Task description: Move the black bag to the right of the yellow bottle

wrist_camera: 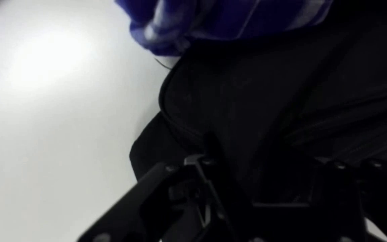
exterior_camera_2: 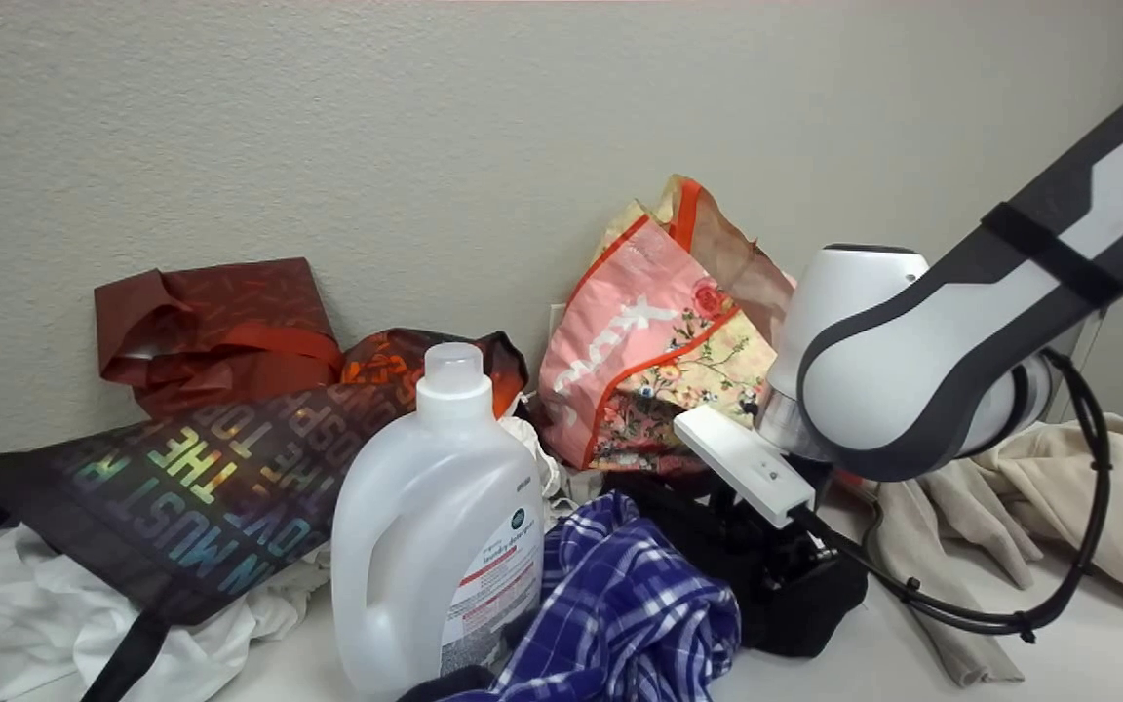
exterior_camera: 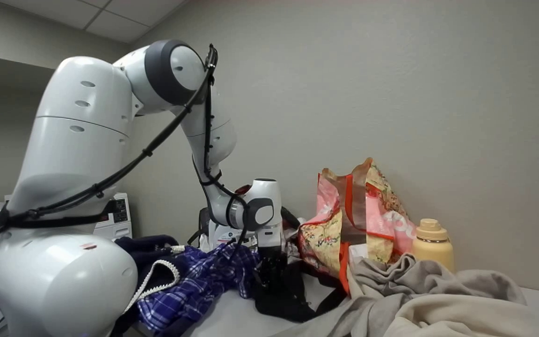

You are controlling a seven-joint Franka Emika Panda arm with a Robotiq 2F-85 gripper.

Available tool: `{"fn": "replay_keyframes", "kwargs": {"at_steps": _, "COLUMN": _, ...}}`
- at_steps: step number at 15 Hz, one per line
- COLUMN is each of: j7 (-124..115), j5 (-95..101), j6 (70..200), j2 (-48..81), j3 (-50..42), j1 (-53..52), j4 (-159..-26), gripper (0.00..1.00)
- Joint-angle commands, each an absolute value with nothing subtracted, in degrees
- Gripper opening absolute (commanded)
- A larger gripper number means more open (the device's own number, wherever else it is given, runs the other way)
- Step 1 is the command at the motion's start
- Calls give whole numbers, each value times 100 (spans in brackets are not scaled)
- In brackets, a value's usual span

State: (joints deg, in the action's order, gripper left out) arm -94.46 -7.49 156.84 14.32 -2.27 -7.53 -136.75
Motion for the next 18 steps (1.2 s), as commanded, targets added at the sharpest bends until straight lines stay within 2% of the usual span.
{"fn": "replay_keyframes", "kwargs": {"at_steps": 1, "j7": -9696, "j5": -614, "j6": 15771, "j2": 1511, "j3": -312, "j1": -831, "j4": -13737, "gripper": 11}}
{"fn": "replay_keyframes", "kwargs": {"at_steps": 3, "j7": -9667, "j5": -661, "j6": 15838, "j2": 1366, "j3": -301, "j1": -812, "j4": -13805, "gripper": 3}}
{"fn": "replay_keyframes", "kwargs": {"at_steps": 5, "j7": -9657, "j5": -630, "j6": 15950, "j2": 1091, "j3": -324, "j1": -813, "j4": -13923, "gripper": 6}}
{"fn": "replay_keyframes", "kwargs": {"at_steps": 7, "j7": -9671, "j5": -383, "j6": 16004, "j2": 615, "j3": -422, "j1": -869, "j4": -14164, "gripper": 3}}
{"fn": "replay_keyframes", "kwargs": {"at_steps": 9, "j7": -9725, "j5": 53, "j6": 15999, "j2": 96, "j3": -521, "j1": -866, "j4": -14459, "gripper": 5}}
{"fn": "replay_keyframes", "kwargs": {"at_steps": 18, "j7": -9462, "j5": -120, "j6": 16197, "j2": -2500, "j3": -80, "j1": 170, "j4": -15677, "gripper": 5}}
